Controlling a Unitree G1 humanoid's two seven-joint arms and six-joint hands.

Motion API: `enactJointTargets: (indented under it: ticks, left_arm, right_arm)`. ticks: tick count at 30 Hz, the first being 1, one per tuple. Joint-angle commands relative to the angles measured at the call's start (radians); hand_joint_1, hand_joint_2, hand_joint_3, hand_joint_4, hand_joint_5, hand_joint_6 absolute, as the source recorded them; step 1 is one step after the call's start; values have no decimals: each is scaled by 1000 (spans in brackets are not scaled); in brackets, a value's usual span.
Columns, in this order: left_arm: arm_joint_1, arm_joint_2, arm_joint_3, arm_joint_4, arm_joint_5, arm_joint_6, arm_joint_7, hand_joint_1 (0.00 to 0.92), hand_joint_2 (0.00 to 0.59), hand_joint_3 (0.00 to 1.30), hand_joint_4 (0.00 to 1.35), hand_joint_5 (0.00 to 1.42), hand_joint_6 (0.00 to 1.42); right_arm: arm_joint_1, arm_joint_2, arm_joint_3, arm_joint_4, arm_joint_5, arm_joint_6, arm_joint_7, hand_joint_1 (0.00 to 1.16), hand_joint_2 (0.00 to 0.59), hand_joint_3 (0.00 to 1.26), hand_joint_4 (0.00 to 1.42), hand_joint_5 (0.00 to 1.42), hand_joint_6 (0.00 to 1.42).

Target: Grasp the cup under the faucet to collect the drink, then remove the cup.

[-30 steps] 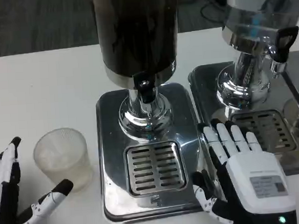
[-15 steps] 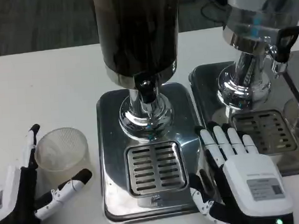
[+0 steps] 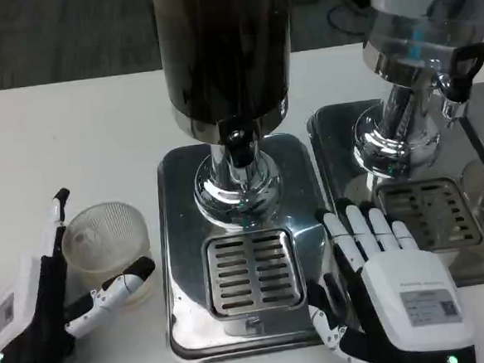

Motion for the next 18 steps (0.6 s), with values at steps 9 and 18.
enactJointTargets:
  ticks: [9, 18]
  left_arm:
    - [-44, 25, -29, 57, 5, 14, 0, 284, 40, 124, 195, 420, 394]
    - [-66, 37, -57, 121, 14, -77, 72, 389, 66, 355, 494, 726, 696]
  right_arm:
    - [7, 1, 0, 0, 6, 3, -2, 460, 465, 91, 0, 0, 97]
    - [-5, 2, 0, 6, 8, 1, 1, 478, 470, 93, 0, 0, 132]
